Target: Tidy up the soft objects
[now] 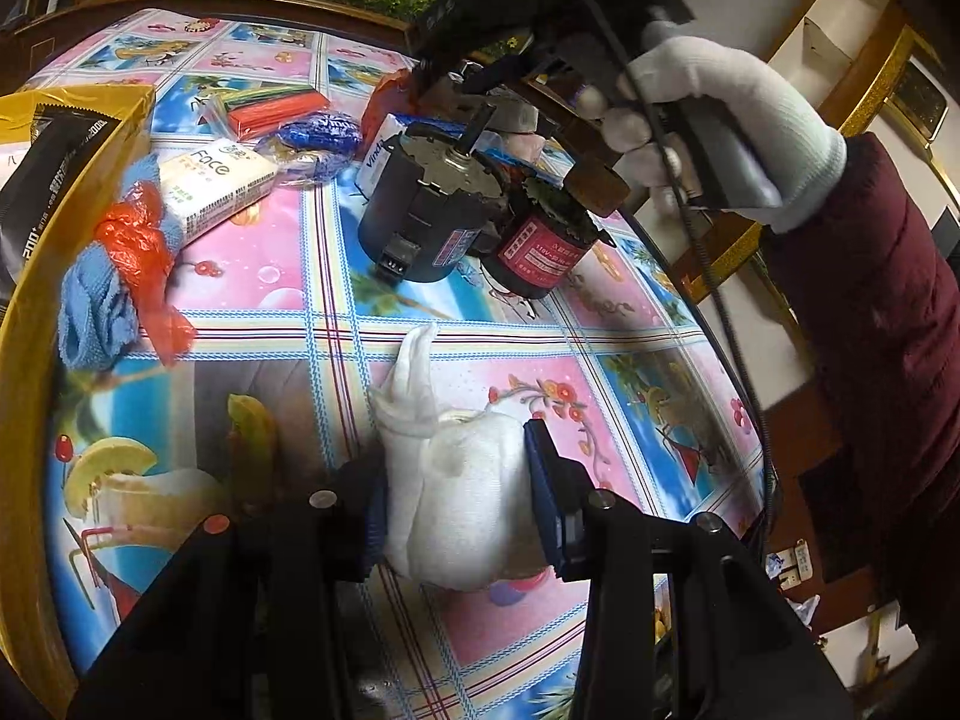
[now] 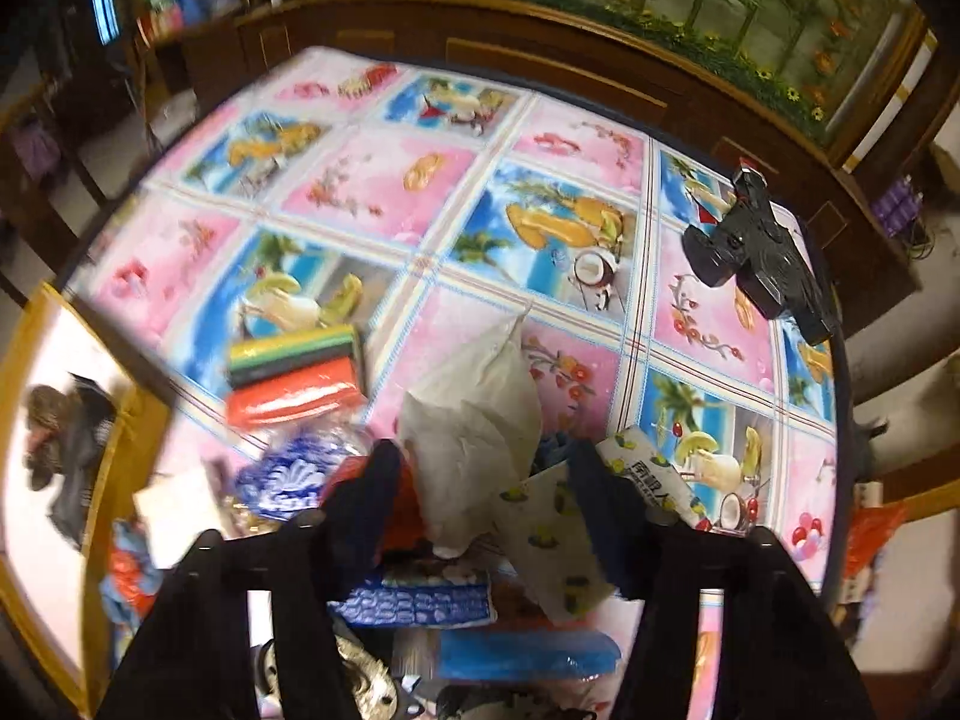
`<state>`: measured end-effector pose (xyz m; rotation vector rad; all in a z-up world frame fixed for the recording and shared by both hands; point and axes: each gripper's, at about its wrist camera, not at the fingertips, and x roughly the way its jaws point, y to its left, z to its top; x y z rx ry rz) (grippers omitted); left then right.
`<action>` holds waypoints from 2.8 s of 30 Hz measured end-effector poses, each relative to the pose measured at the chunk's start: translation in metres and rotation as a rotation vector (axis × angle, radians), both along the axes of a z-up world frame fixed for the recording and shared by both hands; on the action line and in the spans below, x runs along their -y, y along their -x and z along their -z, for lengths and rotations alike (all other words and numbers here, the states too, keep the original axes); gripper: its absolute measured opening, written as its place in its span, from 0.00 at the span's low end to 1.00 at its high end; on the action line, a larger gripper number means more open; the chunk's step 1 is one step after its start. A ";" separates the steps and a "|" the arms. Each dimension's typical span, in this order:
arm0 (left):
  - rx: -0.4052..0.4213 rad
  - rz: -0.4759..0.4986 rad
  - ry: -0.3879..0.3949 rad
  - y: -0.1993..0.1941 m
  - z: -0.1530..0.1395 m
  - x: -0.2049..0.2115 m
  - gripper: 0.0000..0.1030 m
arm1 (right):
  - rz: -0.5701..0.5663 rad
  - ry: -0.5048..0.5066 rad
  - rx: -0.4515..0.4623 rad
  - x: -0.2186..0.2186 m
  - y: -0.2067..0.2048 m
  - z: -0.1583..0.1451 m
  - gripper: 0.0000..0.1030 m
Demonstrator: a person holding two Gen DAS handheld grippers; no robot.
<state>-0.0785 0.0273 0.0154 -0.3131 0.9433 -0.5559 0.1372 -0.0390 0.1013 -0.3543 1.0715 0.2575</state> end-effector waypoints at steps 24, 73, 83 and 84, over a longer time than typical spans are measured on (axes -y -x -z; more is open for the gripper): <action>-0.013 -0.059 0.027 -0.002 0.000 -0.011 0.30 | 0.050 -0.313 0.188 0.116 0.149 -0.100 0.16; -0.002 -0.584 -0.013 0.061 -0.022 -0.255 0.61 | -0.246 -0.354 -0.106 -0.193 0.096 0.001 0.18; 0.053 -0.609 -0.004 0.082 -0.048 -0.245 0.61 | -0.256 -0.480 0.090 -0.115 0.153 -0.059 0.64; 0.058 -0.602 -0.008 0.084 -0.050 -0.241 0.61 | -0.256 -0.479 0.133 -0.103 0.162 -0.066 0.64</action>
